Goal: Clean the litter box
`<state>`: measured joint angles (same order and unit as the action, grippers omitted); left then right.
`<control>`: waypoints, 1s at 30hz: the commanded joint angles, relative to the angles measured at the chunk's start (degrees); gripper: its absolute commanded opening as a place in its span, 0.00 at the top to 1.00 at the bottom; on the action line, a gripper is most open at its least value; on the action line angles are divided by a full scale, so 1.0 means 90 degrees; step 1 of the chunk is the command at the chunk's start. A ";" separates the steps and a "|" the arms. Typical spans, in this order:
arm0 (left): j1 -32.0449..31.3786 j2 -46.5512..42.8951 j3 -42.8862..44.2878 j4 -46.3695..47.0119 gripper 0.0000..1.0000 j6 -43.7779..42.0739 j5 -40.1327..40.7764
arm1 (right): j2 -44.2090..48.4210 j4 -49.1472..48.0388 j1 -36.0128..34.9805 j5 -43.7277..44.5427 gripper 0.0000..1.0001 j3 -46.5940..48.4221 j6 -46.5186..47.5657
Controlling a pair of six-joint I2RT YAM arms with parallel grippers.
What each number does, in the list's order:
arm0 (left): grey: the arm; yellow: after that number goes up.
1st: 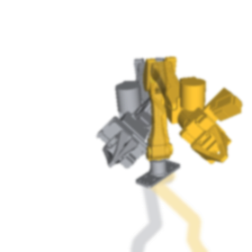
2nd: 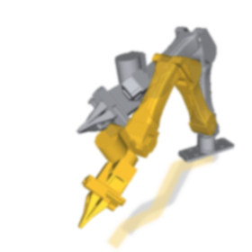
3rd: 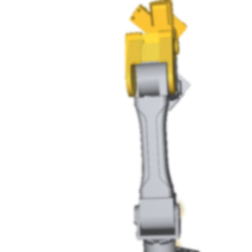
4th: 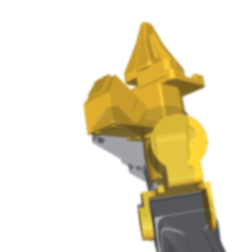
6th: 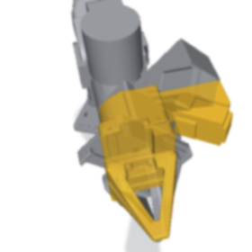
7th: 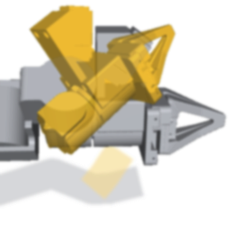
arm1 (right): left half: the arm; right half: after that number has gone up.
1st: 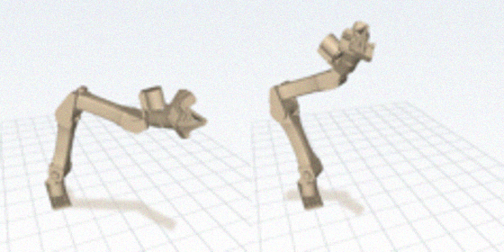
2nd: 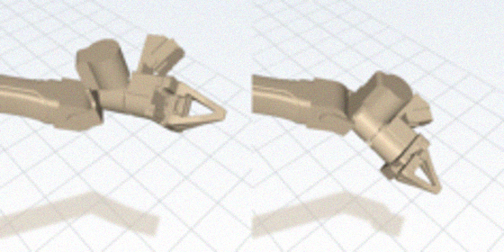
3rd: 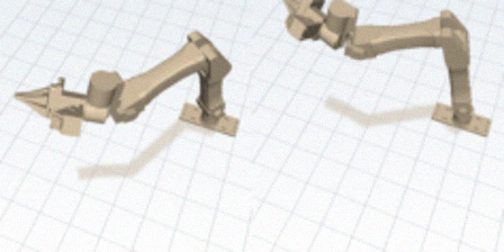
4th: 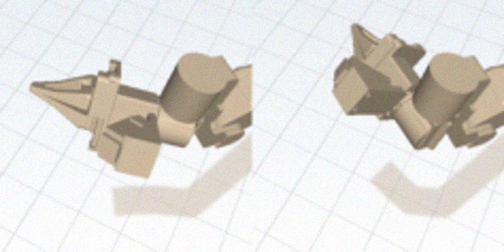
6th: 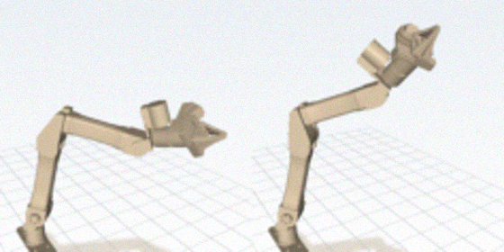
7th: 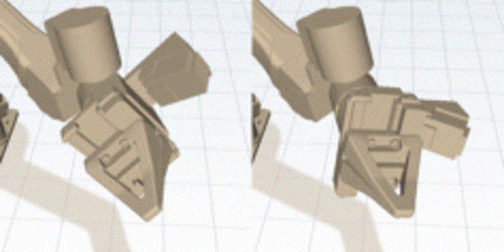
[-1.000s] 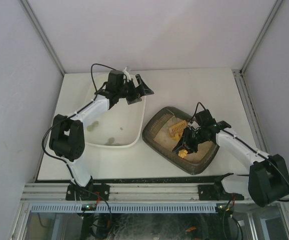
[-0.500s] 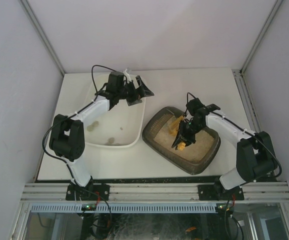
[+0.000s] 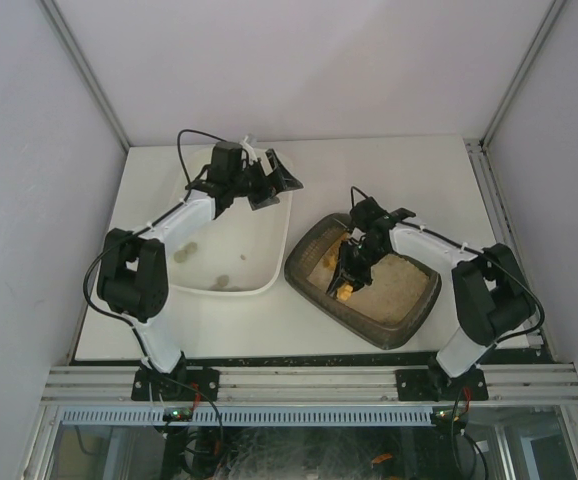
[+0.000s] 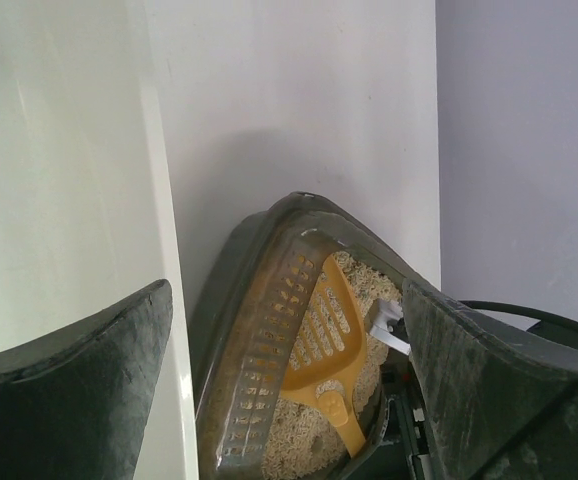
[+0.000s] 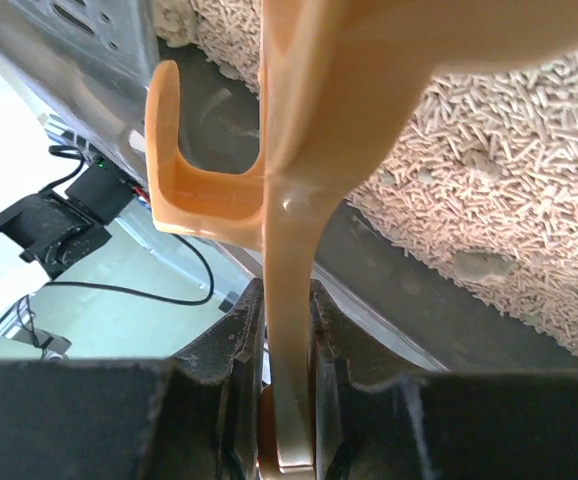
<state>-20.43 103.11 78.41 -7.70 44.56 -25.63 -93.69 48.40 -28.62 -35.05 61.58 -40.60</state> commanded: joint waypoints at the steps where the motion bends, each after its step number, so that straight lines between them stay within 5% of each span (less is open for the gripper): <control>1: 0.0048 -0.0353 -0.0163 0.0299 0.00 0.0002 0.0034 | -0.0221 -0.0737 -0.0103 -0.0118 1.00 0.0078 -0.0241; 10: 0.0092 -0.0382 -0.0202 0.0328 0.00 -0.0019 0.0025 | -0.0055 -0.3743 -0.0009 -0.0692 1.00 -0.1236 -0.1211; 18: 0.0100 -0.0385 -0.0249 0.0376 0.00 -0.0021 -0.0003 | 0.0755 -0.5894 0.0136 -0.0268 1.00 -0.2923 -0.1553; 22: 0.0107 -0.0373 -0.0260 0.0407 0.00 -0.0019 -0.0014 | 0.1204 -0.6068 0.0322 -0.0329 1.00 -0.3377 -0.1531; 30: 0.0101 -0.0336 -0.0266 0.0445 0.00 0.0031 -0.0059 | 0.1993 -0.4522 0.0574 -0.0113 1.00 -0.3521 -0.0837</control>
<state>-19.88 102.96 76.84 -6.48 44.53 -25.67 -78.67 -0.21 -24.18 -39.88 31.16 -54.63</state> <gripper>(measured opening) 0.996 0.177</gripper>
